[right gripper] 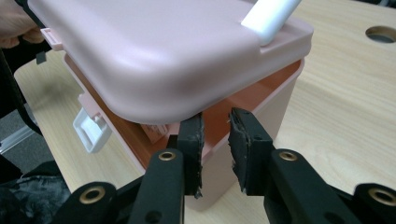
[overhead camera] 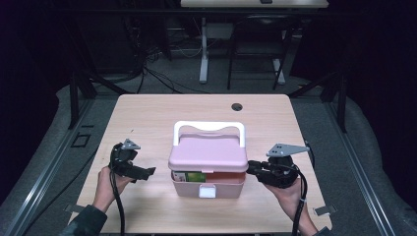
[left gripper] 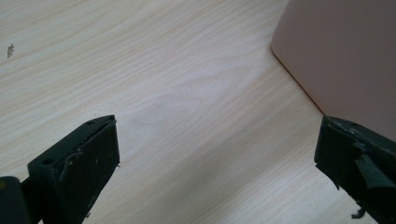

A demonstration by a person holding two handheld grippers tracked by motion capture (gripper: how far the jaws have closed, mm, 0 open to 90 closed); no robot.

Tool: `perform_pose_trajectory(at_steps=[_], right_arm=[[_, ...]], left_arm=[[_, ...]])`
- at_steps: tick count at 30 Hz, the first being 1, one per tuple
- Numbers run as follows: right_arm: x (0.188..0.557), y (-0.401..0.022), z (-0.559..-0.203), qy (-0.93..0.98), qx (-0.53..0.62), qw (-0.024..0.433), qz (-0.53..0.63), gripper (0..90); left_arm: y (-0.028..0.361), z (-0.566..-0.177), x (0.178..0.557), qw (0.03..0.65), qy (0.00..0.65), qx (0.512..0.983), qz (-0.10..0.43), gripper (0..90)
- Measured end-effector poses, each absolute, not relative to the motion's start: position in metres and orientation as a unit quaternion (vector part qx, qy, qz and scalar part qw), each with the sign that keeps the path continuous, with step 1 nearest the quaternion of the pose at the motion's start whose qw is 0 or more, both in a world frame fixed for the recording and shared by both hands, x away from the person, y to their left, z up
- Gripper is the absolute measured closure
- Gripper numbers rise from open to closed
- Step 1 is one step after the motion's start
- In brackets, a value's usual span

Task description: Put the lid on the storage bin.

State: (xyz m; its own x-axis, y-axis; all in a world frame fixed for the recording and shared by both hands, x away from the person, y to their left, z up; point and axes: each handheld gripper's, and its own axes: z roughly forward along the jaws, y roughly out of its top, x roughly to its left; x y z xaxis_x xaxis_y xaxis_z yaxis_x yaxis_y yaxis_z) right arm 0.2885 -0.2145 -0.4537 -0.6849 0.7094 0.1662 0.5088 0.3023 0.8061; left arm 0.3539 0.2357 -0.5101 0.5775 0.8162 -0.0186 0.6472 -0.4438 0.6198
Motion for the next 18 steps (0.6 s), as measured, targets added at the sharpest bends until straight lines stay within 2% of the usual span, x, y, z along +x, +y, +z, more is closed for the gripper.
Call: perform_pose_trajectory(at_steps=[12, 18], right_arm=[[0.285, -0.216, -0.463, 0.811, 0.392, 0.106, 0.421, 69.6], [0.282, -0.22, -0.468, 0.815, 0.401, 0.104, 0.404, 64.1]], left_arm=[[0.235, -0.513, 0.355, 0.29, 0.437, 0.84, 0.138, 0.1], [0.235, -0.514, 0.355, 0.287, 0.438, 0.841, 0.139, 0.1]])
